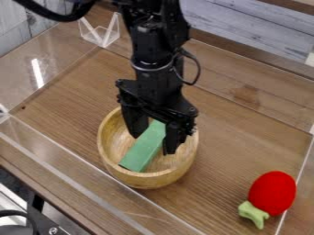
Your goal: Put the green block in the brown bowl
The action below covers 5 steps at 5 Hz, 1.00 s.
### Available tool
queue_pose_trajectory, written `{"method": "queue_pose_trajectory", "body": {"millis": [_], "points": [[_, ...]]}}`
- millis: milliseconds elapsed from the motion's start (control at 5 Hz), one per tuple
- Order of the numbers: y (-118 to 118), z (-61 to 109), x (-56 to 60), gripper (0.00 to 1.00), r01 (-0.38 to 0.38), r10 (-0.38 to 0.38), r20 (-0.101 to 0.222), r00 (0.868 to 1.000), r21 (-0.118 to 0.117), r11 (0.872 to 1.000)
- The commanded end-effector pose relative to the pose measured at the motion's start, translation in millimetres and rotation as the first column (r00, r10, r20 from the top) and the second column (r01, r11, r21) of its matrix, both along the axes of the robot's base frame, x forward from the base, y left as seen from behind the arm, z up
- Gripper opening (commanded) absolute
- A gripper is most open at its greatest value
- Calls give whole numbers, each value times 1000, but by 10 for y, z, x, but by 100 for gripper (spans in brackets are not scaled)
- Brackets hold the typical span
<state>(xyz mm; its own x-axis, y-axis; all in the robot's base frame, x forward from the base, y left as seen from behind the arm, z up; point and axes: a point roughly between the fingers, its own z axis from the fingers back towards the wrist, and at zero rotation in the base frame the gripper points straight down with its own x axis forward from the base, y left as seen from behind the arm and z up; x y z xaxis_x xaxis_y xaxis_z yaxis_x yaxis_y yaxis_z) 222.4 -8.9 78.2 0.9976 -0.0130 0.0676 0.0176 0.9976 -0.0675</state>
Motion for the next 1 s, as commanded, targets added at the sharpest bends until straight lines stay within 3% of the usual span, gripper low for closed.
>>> {"method": "queue_pose_trajectory", "body": {"millis": [0,200,400,800], "points": [[-57,244,110,100,-48,48,35,998,-6,999],[-152,499,239,100,-95,96,59,994,-18,995],[-153,753,283,100,-68,70,70,995,-29,997],[-13,888,271,100,-54,56,75,996,-32,998]]}}
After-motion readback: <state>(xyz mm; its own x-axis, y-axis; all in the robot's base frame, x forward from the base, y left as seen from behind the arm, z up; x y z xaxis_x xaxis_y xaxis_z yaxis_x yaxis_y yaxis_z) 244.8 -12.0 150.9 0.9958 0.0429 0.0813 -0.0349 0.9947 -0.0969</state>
